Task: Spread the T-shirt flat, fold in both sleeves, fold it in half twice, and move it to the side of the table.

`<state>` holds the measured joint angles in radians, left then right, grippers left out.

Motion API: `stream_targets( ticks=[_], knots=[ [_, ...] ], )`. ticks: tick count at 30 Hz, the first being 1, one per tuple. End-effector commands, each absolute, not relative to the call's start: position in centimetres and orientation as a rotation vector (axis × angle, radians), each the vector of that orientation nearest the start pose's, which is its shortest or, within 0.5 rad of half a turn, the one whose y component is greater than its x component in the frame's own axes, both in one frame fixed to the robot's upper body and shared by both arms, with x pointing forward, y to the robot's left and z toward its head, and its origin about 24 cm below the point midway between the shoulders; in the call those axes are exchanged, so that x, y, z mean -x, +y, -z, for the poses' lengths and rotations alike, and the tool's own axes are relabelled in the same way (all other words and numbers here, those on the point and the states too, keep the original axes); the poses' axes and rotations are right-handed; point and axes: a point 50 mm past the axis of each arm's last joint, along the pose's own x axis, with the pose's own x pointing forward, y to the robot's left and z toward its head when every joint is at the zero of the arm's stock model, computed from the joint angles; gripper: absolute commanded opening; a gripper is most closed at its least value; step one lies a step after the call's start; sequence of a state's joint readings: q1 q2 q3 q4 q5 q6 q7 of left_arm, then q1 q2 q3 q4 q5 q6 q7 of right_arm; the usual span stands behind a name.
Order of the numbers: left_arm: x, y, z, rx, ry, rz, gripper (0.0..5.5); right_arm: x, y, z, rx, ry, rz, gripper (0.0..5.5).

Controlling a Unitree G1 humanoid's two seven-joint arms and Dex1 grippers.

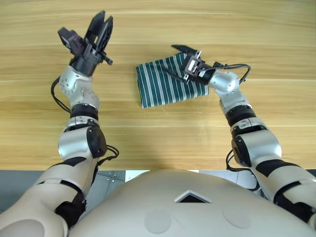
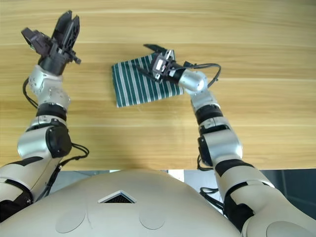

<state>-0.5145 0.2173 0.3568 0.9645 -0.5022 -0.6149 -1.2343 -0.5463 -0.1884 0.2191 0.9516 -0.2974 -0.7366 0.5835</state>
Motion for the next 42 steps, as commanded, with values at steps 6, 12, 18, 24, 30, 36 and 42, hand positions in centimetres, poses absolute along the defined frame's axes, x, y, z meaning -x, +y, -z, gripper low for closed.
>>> stream_targets(
  ticks=[6,12,18,24,30,36,42],
  knots=[
    [-29.2,19.0,-3.9,0.129,-0.406,0.772,0.0,-29.8,-8.9,-1.5,0.743,-0.163,-1.082,1.67],
    [-29.0,18.0,-3.2,0.132,-0.379,0.784,0.0,-29.6,-9.0,-0.8,0.749,-0.131,-1.093,0.72],
    [-28.7,17.9,-2.8,0.135,-0.363,0.781,0.0,-29.4,-9.0,-0.5,0.723,-0.114,-1.095,0.02],
    [-28.6,17.7,-2.6,0.142,-0.351,0.777,0.0,-29.6,-9.4,-0.4,0.717,-0.098,-1.073,0.02],
    [-28.7,17.7,-2.5,0.142,-0.341,0.765,0.0,-28.8,-10.2,2.7,0.876,0.105,-1.142,0.02],
    [-28.9,17.5,-2.4,0.134,-0.326,0.75,0.0,-27.2,-13.4,7.1,1.039,0.507,-1.087,0.02],
    [-28.5,17.5,-2.1,0.125,-0.323,0.728,0.0,-29.3,-21.2,6.1,0.727,0.732,-0.386,0.02]
  ],
)
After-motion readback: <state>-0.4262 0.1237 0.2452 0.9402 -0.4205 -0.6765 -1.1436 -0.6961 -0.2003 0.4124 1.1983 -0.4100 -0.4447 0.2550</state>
